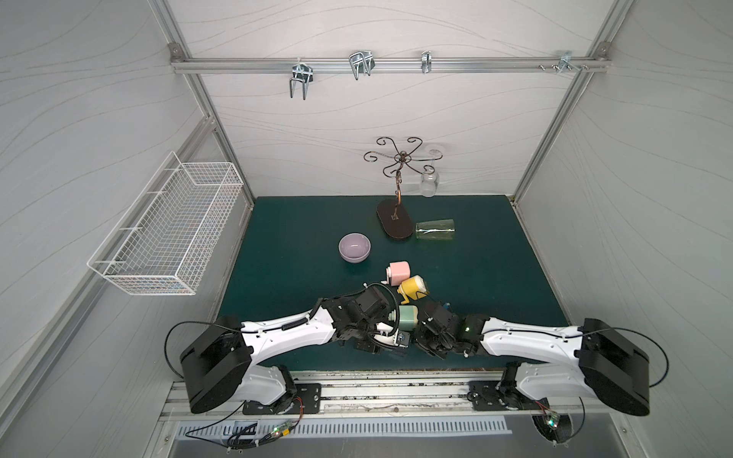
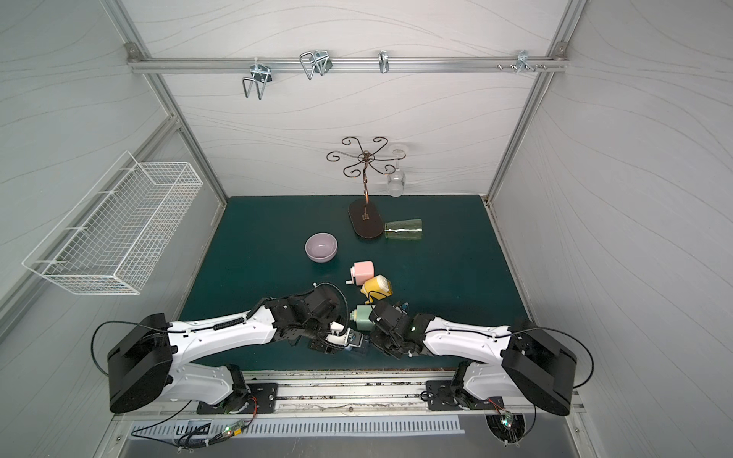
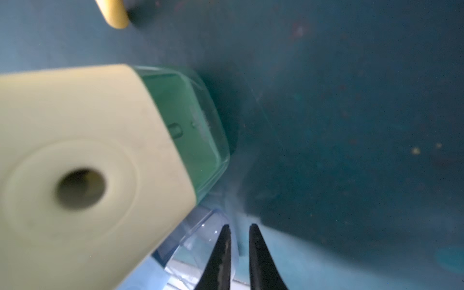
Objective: Put the tray back into the pencil sharpener
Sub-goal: Close the container of the pencil sharpener.
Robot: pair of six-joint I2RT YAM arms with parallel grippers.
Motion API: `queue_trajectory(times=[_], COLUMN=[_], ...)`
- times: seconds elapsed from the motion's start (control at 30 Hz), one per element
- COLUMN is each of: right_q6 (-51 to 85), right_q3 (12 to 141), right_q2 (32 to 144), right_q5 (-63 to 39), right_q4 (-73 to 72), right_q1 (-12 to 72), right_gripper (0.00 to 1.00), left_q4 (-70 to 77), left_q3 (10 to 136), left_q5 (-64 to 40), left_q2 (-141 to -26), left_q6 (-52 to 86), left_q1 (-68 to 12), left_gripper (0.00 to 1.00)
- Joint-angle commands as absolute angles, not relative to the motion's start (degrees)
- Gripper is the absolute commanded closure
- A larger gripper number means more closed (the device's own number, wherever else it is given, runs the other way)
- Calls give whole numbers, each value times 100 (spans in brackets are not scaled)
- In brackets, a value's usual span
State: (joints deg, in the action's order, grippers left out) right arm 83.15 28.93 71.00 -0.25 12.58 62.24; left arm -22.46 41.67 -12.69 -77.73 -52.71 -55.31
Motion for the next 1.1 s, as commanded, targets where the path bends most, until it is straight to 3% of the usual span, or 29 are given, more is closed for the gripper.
queue_trajectory(times=[0.0,0.17,0.8,1.07], right_q6=[8429,8473,8440,8429], right_q3=[2783,2618,2785,2698], right_q2=[6682,6431,7379,6841], right_q5=[-2,-181,-334,-76], right_q4=[1574,1557,659,1079], right_q1=[6272,6284,6457,6386], right_gripper=[81,83,85,84], left_q4=[-2476,-2617,-2702,-2712], left_q3=[4272,4307,4362,4403], left_q5=[-1219,-1272,-1446,-1429], left_q2=[-7918,-7945,-7989,-8014], left_q6=[-5448,-5502,-5524,-5514], left_q1=[-5589,-5627,-5742,-5752], left_gripper=[67,67,68,68])
